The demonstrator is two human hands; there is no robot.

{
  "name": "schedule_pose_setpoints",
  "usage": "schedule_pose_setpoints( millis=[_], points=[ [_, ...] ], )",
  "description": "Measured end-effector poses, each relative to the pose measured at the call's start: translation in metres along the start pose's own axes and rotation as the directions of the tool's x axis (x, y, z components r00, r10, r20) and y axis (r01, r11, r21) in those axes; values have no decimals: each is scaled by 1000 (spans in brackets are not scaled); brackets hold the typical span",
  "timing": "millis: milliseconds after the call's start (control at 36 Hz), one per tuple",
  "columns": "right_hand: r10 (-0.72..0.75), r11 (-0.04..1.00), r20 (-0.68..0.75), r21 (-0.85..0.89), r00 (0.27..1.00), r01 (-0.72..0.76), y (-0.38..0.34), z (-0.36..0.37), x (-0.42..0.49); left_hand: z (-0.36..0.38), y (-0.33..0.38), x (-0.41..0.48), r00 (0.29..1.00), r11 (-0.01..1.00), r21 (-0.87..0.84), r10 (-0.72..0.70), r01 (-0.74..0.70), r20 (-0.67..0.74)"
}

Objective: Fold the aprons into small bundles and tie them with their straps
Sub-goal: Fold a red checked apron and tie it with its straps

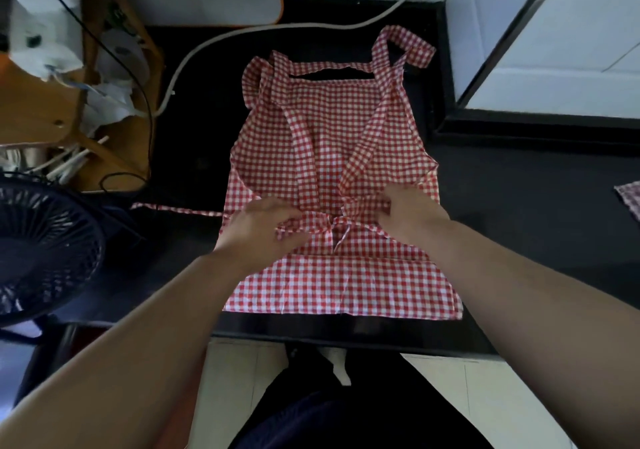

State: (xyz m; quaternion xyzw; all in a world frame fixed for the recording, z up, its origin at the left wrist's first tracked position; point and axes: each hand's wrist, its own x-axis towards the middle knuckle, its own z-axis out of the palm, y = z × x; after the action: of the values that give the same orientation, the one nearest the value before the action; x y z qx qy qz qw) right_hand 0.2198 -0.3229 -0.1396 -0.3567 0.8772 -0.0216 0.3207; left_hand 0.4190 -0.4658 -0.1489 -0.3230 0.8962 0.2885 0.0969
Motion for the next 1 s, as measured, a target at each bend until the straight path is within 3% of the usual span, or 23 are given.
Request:
schedule_pose_setpoints(
  millis=[83, 278, 417, 500, 611, 667, 750, 806, 944, 1000],
  points=[
    [49, 999, -36, 23, 998, -49, 4, 1, -2, 0, -10, -6, 999, 999, 27, -29, 30, -23],
    [58, 992, 88, -118, 994, -47, 1, 8, -4, -3, -24, -5, 955, 969, 160, -140, 187, -263],
    [-23, 999, -27, 35, 999, 24, 0, 15, -21, -1, -21, -5, 936, 944, 185, -217, 273, -276],
    [-99, 994, -74, -47, 992, 96, 6, 20, -29, 2, -22, -15, 939, 946, 185, -209, 265, -272],
    [-12, 972, -147, -234, 989, -23, 13, 15, -33, -1, -29, -22, 928, 929, 208, -241, 305, -283],
    [-41, 979, -179, -205, 983, 3, 13, 12, -33, -2, -29, -23, 922, 924, 212, -250, 318, -295],
    [-109, 993, -63, -46, 992, 106, 6, 12, -35, -1, -26, -23, 905, 936, 101, -293, 338, -307],
    [-120, 986, 2, -119, 993, 119, 3, 15, -34, 1, -28, -23, 889, 936, 8, -331, 352, -315],
    [83, 977, -208, -176, 975, -120, 8, 12, -30, 3, -31, -25, 890, 931, 8, -347, 366, -295],
    [171, 952, -155, -230, 973, -204, 9, 10, -29, 2, -32, -25, 889, 925, 8, -362, 379, -281]
  ],
)
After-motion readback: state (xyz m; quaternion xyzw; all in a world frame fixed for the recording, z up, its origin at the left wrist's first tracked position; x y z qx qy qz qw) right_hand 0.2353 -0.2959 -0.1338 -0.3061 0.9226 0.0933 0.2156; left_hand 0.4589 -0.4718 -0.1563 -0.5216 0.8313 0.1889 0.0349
